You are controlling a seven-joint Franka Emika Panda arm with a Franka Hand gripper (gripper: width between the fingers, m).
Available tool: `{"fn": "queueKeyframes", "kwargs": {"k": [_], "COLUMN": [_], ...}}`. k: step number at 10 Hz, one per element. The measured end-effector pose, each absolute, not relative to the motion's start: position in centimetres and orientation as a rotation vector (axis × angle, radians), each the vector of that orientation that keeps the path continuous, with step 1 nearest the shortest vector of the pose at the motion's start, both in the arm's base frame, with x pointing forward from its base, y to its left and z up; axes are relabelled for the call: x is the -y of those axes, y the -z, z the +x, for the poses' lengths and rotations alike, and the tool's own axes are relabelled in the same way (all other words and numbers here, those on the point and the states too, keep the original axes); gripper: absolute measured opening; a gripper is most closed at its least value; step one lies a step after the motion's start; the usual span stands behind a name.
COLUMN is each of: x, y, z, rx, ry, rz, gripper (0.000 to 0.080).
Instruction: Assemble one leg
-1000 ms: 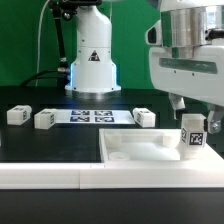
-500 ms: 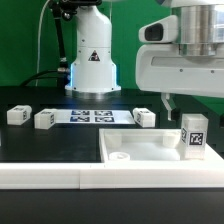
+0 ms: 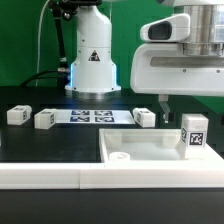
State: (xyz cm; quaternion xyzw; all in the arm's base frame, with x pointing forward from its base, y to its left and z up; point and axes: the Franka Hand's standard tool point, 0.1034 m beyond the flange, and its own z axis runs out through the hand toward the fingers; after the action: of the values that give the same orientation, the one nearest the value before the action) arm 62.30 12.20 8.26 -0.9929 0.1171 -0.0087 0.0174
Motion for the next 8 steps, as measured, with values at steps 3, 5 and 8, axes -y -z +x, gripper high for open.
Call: {"fn": "queueKeyframes", "kwargs": {"k": [3,5,8], "x": [-11.94,-11.94,-11.93], "y": [-8.36,-8.36,-8.36], "z": [62.47,62.47,62.47], "rx": [-0.135,-0.152,-0.169], "ry": [0.035,0.035,0.034], "rz": [-3.105,-3.104,-3.103], "gripper": [0.0649,0.0521,0.0288]}}
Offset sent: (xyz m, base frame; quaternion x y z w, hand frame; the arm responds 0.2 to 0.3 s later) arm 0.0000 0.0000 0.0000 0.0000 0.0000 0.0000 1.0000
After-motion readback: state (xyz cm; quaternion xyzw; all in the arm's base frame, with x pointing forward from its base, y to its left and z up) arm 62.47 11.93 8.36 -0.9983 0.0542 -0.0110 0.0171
